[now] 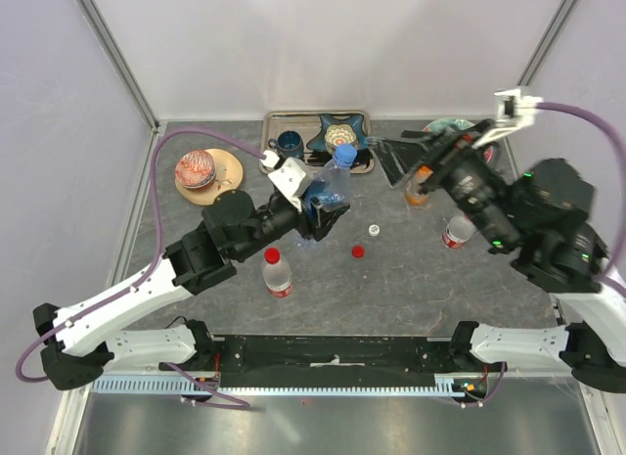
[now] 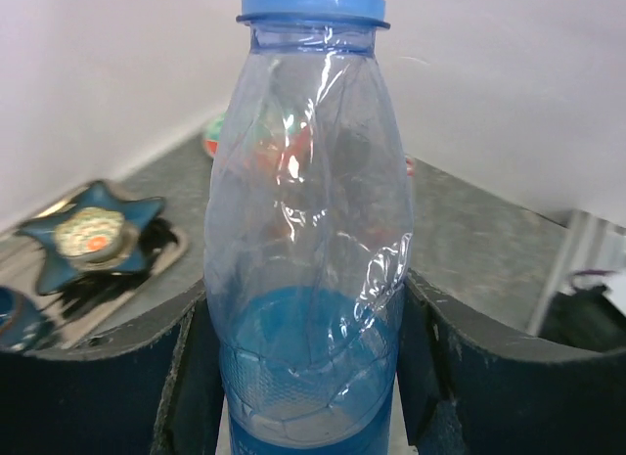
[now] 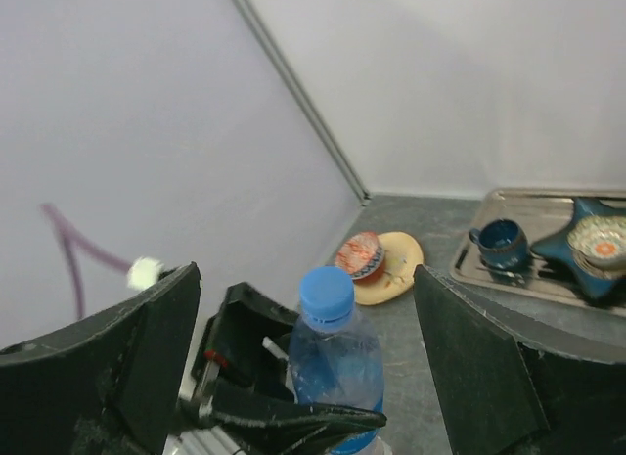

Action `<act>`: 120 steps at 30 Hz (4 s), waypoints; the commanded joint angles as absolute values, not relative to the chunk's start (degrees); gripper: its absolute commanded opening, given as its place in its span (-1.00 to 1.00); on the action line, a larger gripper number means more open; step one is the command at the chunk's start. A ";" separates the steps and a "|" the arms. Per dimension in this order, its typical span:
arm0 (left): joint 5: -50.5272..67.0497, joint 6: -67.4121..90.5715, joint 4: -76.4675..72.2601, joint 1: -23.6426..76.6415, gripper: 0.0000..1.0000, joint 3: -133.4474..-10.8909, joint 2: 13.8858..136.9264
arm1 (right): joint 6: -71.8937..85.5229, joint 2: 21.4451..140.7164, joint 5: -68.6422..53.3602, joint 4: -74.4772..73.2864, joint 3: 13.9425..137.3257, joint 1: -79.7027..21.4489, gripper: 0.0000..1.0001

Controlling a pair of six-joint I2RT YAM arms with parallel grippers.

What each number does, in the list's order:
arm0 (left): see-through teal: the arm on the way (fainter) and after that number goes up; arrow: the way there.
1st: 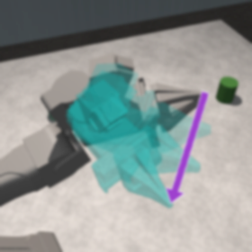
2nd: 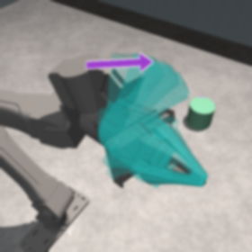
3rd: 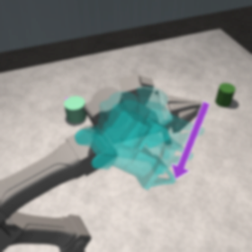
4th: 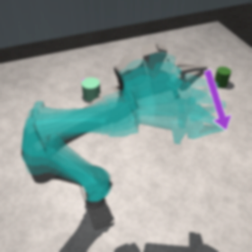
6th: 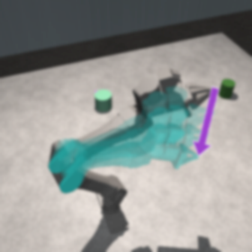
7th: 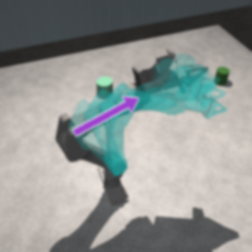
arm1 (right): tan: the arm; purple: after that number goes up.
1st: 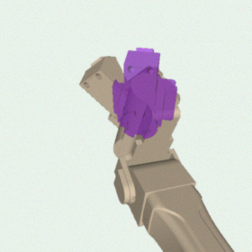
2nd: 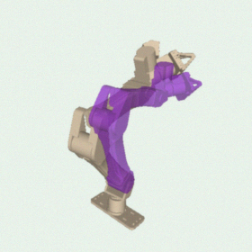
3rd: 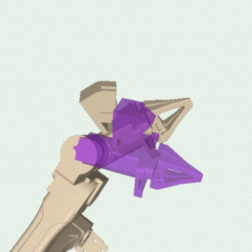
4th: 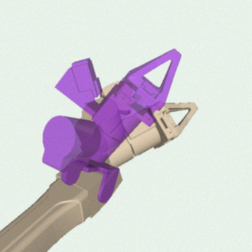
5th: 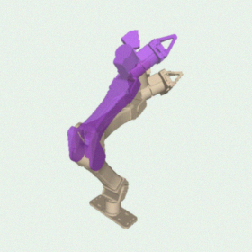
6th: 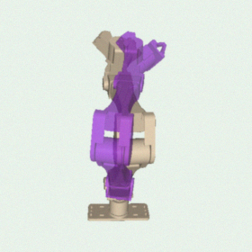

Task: Unscrew the bottle caps

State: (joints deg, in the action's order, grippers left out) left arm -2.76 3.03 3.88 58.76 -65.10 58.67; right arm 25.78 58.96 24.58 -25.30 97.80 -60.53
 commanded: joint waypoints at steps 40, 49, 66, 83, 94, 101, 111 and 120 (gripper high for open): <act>-32.34 -11.07 -6.94 67.15 -0.03 -64.25 61.44 | 27.34 72.25 32.78 -23.73 98.96 -60.73 -0.42; -16.33 -6.17 -4.23 66.63 0.07 -64.25 56.09 | 22.60 71.02 22.19 -26.45 99.93 -60.64 -1.00; 63.25 31.70 -18.34 50.64 0.13 -70.33 59.58 | 5.10 61.35 -24.66 -30.06 99.58 -60.56 -1.00; 68.73 41.05 -27.60 47.37 0.11 -66.63 63.55 | 5.01 58.11 -30.02 -28.30 103.00 -60.56 -1.00; 66.54 34.64 -19.26 46.14 0.10 -65.30 61.35 | 6.41 51.16 9.87 -23.73 97.41 -60.56 -1.00; 45.84 20.85 -4.49 46.06 0.11 -60.13 48.62 | 17.35 46.41 45.08 -35.67 74.12 -60.56 -1.00; 30.34 16.44 3.25 46.06 0.11 -53.97 32.19 | 37.16 47.72 43.07 -31.84 45.28 -60.56 -1.00; 27.25 17.66 4.31 46.14 0.12 -48.43 26.37 | 44.29 60.54 35.70 -12.95 28.23 -53.63 -1.00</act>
State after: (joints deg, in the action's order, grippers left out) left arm 30.09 18.90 3.79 46.19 -50.17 27.49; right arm 39.11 56.49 38.57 -23.55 32.88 -57.95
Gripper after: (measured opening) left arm 0.640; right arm 0.361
